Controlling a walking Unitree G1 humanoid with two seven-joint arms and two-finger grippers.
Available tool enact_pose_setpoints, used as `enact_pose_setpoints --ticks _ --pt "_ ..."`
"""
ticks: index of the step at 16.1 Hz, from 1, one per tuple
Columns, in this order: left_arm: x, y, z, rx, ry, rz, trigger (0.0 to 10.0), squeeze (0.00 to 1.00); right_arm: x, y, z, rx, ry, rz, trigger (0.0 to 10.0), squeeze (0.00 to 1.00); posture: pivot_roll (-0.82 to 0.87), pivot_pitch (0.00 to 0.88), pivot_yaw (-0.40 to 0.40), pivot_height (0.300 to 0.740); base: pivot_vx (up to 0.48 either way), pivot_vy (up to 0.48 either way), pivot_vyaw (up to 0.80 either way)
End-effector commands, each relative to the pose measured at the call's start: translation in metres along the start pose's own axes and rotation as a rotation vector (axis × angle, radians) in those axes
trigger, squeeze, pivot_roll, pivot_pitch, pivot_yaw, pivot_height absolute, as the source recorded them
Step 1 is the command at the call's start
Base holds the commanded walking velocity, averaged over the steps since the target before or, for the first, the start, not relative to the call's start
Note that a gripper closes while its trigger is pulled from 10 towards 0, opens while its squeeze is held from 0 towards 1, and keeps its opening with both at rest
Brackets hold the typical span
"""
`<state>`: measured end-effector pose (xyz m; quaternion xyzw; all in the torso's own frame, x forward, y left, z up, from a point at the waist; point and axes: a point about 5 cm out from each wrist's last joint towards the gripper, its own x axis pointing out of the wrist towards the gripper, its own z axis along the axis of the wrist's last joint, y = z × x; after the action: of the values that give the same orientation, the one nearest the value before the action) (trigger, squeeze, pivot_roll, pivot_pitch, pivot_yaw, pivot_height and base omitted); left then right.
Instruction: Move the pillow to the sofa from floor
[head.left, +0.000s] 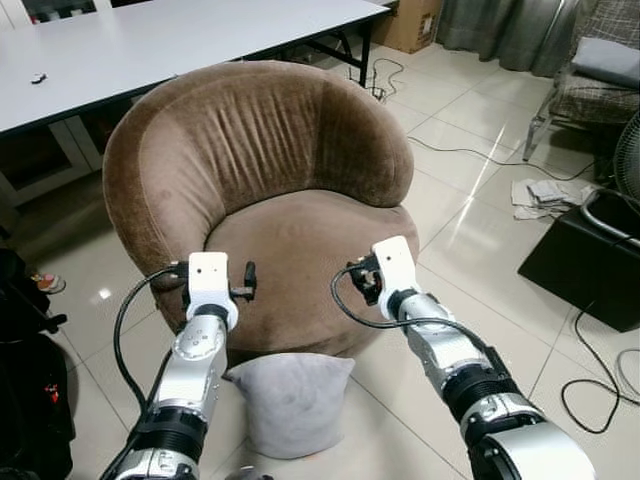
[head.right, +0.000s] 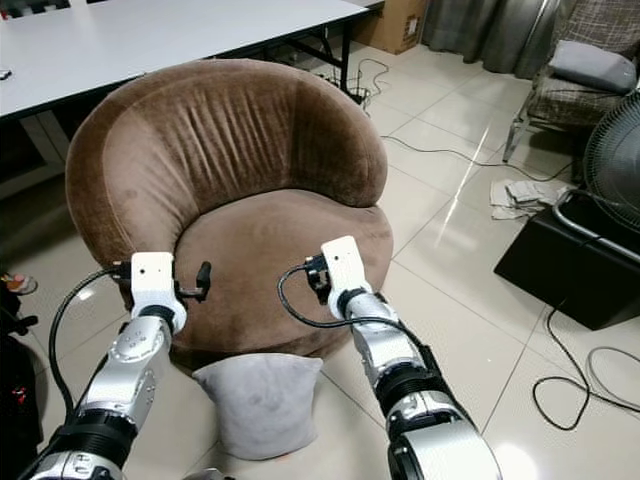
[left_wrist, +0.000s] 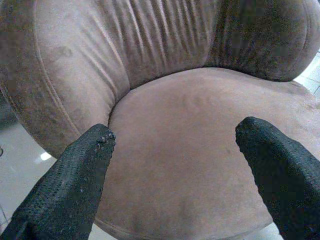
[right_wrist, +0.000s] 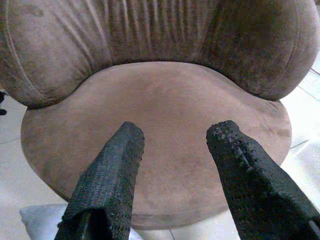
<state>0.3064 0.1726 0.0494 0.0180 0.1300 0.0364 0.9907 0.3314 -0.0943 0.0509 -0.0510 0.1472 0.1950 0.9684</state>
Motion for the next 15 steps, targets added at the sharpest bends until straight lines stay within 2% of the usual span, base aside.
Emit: enact_pose_setpoints --ticks 1,8,15 --pt "0.0044 -0.0029 0.0043 0.002 0.004 -0.012 10.0 0.00 0.0006 -0.0050 0.0022 0.009 -0.002 -0.023 10.0 0.00 -0.07 0.000 0.020 0.740 0.000 0.000 0.00" --pt "0.0062 -0.0070 0.0050 -0.005 0.001 -0.019 10.0 0.00 0.0024 -0.0031 0.0049 0.001 -0.005 -0.018 10.0 0.00 -0.07 0.000 0.018 0.740 0.000 0.000 0.00" --pt "0.0079 -0.0032 0.0071 0.002 -0.007 -0.010 10.0 0.00 0.0053 0.0005 0.0092 -0.003 -0.012 -0.006 10.0 0.00 -0.06 0.000 0.014 0.740 0.000 0.000 0.00"
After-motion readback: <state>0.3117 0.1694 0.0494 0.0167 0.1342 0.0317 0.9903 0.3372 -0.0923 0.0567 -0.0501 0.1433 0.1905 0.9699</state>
